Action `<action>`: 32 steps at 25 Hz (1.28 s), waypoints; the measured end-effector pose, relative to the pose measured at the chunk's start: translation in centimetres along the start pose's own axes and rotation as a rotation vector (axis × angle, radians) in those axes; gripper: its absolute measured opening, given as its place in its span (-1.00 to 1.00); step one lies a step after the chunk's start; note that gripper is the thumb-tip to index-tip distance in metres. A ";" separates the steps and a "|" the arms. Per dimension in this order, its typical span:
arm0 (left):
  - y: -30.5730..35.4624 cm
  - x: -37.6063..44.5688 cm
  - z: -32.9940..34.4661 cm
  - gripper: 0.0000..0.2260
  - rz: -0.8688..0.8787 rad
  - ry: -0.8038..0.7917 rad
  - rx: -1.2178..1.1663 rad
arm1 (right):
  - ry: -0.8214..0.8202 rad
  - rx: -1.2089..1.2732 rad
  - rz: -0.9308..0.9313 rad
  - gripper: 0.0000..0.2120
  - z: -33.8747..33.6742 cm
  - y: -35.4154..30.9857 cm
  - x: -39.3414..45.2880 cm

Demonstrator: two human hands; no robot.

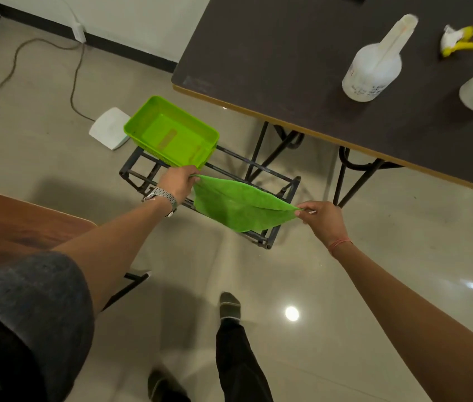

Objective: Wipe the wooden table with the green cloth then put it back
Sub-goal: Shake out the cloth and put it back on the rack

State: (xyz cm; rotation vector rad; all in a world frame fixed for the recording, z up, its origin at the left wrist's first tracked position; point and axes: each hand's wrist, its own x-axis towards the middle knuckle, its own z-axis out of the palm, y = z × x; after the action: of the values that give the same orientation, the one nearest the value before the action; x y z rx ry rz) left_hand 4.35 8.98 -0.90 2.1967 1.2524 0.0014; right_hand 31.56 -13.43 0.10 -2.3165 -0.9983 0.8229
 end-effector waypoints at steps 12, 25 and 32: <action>0.9 3.7 -0.1 -0.82 0.042 0.068 -0.094 | 0.091 0.080 -0.005 -0.87 0.1 -1.6 2.9; 2.4 5.2 -1.2 -0.83 0.099 0.123 -0.099 | 0.153 0.140 0.049 -0.89 -1.3 -0.6 2.1; 0.0 3.6 1.7 -0.81 0.044 0.024 -0.028 | 0.057 0.079 0.066 -0.90 1.9 1.7 0.7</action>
State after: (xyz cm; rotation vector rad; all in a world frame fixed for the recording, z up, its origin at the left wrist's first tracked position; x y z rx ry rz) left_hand 6.83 10.97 -3.28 2.2056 1.2095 0.0633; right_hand 31.46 -13.58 -2.50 -2.3028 -0.8548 0.8024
